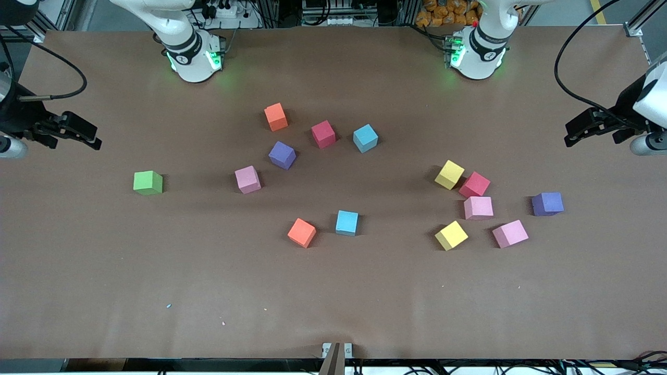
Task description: Arrange 11 blocks into digit 3
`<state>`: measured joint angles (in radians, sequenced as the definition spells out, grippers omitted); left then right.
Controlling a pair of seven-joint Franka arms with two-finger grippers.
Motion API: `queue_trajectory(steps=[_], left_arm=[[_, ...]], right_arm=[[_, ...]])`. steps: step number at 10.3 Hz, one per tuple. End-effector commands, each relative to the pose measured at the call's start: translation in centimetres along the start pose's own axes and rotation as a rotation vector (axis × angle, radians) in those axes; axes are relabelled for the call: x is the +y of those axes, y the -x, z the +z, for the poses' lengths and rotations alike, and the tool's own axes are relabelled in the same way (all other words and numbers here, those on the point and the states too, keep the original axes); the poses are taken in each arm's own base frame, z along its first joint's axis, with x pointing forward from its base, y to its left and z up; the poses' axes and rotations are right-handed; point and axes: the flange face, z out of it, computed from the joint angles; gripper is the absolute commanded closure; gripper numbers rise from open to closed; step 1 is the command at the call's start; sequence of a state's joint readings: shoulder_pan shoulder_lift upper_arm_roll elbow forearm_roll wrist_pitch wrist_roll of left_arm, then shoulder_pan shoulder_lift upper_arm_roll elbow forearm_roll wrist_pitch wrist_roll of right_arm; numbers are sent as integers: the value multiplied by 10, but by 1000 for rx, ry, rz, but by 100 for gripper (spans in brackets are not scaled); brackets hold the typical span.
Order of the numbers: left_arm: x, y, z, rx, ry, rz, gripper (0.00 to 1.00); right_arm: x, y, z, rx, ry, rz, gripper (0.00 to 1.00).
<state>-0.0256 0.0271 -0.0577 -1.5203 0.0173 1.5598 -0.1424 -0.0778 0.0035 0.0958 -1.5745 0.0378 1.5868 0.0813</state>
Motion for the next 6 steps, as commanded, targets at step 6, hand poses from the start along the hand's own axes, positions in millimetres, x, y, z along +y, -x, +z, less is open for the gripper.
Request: queue_trajectory(steps=[6], left_arm=[[19,-4,16,-33,5,32,0]], right_arm=[[0,0,-5,6,-1,-4,0]])
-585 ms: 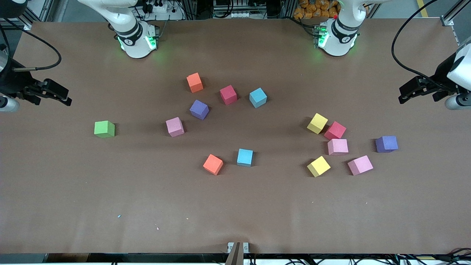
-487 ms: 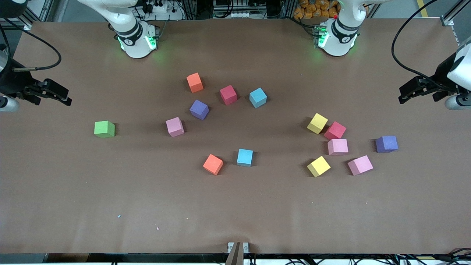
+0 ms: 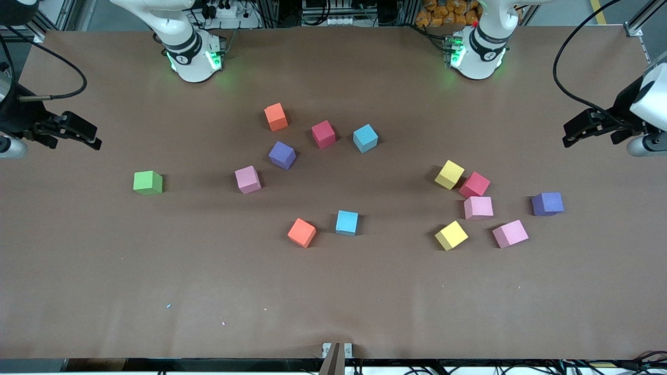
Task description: Arrange 11 blocks into digit 3
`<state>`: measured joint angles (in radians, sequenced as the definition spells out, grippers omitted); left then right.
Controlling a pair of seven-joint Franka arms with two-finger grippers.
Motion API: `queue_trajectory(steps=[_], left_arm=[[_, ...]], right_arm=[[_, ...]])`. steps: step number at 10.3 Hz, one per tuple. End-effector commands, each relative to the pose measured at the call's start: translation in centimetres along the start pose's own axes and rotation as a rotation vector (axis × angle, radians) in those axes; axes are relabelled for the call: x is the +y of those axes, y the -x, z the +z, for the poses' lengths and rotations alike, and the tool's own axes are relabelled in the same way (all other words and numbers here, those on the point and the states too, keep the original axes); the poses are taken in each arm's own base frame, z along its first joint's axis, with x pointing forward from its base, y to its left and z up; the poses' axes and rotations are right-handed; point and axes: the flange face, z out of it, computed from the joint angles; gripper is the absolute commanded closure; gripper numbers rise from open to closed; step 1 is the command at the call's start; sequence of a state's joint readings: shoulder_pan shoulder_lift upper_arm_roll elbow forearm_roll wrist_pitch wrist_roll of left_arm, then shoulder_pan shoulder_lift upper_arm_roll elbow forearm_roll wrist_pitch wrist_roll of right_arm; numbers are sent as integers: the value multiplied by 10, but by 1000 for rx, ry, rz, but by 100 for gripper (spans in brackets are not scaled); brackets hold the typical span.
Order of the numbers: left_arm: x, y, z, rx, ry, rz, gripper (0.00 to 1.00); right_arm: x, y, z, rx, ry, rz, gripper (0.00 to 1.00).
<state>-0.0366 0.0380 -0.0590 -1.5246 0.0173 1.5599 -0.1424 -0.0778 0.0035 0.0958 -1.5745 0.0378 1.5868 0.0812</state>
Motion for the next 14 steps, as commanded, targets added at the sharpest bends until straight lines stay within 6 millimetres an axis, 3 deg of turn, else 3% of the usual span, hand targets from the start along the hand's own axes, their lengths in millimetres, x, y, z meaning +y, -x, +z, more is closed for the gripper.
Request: queue_trajectory(steps=[1,3,6,8,9,10,12,14], left_arm=[[23,-1,11,-16,6,33,0],[49,-4,25,-11,13,20,0],[127,0,61,-44,24,-51,0],[189,21,95,-43,36,-90,0],[208,30,112,-40,40,-119,0],[223,40,126,-54,31,-126,0],[250,61,153,-83,9,-150,0],[282,91,193,-69,15,-212,0]], right_arm=[[0,0,-5,7,-1,-4,0],[0,0,-4,5,-1,-2,0],[-23,-3,13,-34,-3,-38,0],[-37,-3,30,-86,1,-67,0],[-45,-3,33,-93,1,-83,0],[-51,-7,43,-111,-1,-94,0],[-57,-6,44,-114,-12,-103,0],[-92,3,50,-130,7,-172,0]])
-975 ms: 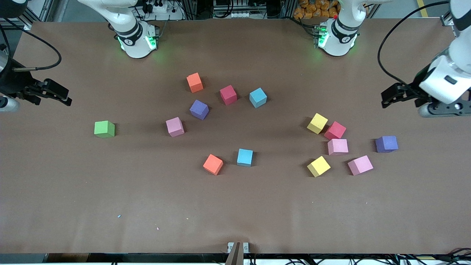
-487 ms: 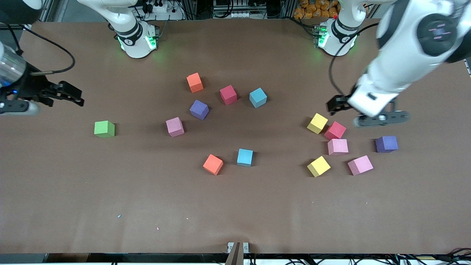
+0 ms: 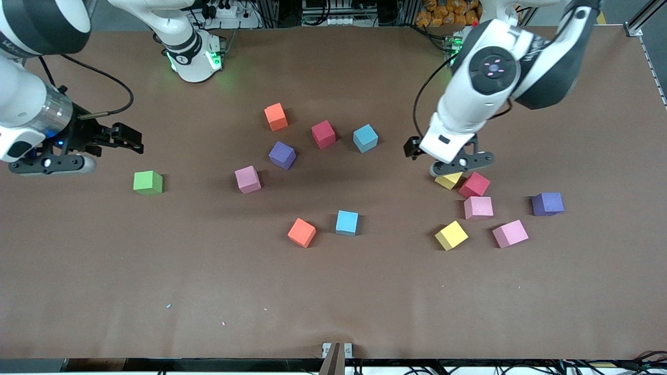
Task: Arrange 11 blocks into digit 3
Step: 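Move the left gripper to the cyan cube while the right gripper reaches purple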
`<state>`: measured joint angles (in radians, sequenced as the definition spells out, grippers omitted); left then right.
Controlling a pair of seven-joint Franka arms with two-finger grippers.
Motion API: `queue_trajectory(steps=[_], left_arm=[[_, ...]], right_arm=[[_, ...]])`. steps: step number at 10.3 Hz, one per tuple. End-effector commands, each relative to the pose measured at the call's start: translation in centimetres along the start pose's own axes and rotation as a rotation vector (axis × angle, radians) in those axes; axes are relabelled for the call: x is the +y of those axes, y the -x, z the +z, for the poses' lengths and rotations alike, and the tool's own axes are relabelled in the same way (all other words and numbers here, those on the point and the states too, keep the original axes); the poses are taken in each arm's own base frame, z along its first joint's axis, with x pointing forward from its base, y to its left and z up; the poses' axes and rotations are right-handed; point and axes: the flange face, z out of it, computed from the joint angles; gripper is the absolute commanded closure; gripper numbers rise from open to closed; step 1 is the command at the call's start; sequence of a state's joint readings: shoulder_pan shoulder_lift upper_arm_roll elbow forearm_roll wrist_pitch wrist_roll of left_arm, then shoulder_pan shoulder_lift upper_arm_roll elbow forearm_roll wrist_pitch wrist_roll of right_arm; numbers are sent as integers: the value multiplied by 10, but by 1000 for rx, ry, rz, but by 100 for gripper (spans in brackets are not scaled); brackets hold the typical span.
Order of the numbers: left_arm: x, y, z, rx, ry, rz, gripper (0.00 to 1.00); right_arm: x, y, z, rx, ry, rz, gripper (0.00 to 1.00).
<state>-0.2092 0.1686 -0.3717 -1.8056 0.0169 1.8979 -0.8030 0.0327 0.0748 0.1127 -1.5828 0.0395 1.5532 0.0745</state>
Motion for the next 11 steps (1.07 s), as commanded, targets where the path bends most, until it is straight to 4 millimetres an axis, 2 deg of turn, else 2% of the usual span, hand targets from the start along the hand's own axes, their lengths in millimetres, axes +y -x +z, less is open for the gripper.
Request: queue_trajectory(steps=[1,2,5,6,8,9,11], left_arm=[[17,33,40,9,9,-71,0],[26,47,56,4,3,-101,0],[41,74,107,-43,-40,-111,0],[42,81,123,-36,-27,-138,0],[58,103,146,-46,-32,-161,0],[61,104,155,-51,-29,-185,0],[73,118,177,-65,-26,-223,0]], right_arm=[[-37,5,9,-19,7,-63,0],[-38,1,23,-37,2,-63,0],[-73,2,69,-89,8,-122,0],[-90,4,91,-91,13,-152,0],[-113,9,142,-57,16,-191,0],[-124,13,165,-35,16,-211,0],[-134,17,196,-33,16,-229,0]])
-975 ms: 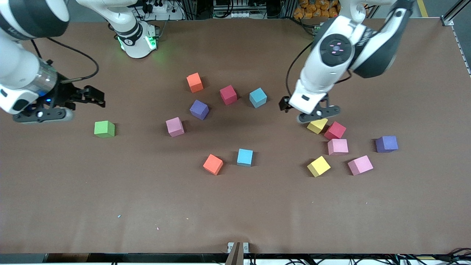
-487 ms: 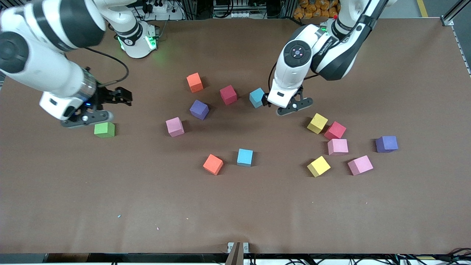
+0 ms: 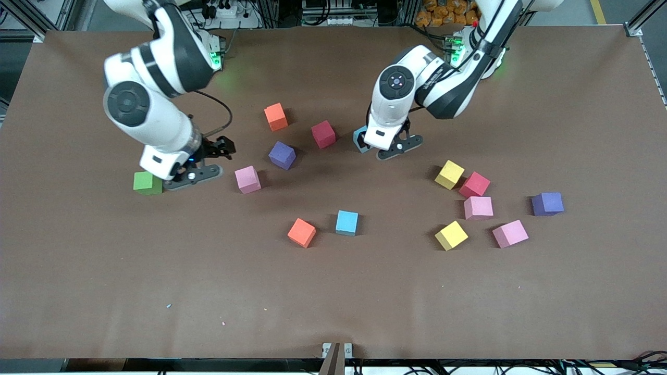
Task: Arrange 11 blocks into digit 3
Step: 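Lower and close the left gripper on cyan while the right grips purple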
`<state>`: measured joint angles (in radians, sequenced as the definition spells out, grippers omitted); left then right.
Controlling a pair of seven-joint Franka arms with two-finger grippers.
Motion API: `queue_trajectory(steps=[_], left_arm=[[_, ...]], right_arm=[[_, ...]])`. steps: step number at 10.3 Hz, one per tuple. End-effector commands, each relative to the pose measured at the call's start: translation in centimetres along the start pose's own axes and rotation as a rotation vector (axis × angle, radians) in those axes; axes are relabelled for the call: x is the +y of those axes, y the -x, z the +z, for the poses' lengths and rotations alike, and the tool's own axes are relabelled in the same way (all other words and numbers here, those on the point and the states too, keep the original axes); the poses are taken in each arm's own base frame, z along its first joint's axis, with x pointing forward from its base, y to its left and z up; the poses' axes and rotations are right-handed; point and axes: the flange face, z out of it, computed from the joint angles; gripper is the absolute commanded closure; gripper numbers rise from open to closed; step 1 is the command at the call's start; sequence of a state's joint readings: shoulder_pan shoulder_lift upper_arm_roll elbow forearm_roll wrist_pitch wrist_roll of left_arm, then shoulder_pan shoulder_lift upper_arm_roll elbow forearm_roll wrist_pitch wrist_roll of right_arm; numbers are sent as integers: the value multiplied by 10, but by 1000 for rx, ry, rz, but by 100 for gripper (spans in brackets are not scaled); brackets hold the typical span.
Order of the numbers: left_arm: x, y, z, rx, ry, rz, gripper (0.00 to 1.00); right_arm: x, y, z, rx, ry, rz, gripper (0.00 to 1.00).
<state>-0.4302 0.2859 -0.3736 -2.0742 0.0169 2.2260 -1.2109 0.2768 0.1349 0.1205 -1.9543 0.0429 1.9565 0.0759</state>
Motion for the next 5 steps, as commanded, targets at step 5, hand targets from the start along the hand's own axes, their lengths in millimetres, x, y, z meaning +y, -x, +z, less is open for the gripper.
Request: queue_trajectory(steps=[5], left_arm=[[-2,43,51,0,51,-82,0]], right_arm=[[-51,11,67,-28,3,-159,0]])
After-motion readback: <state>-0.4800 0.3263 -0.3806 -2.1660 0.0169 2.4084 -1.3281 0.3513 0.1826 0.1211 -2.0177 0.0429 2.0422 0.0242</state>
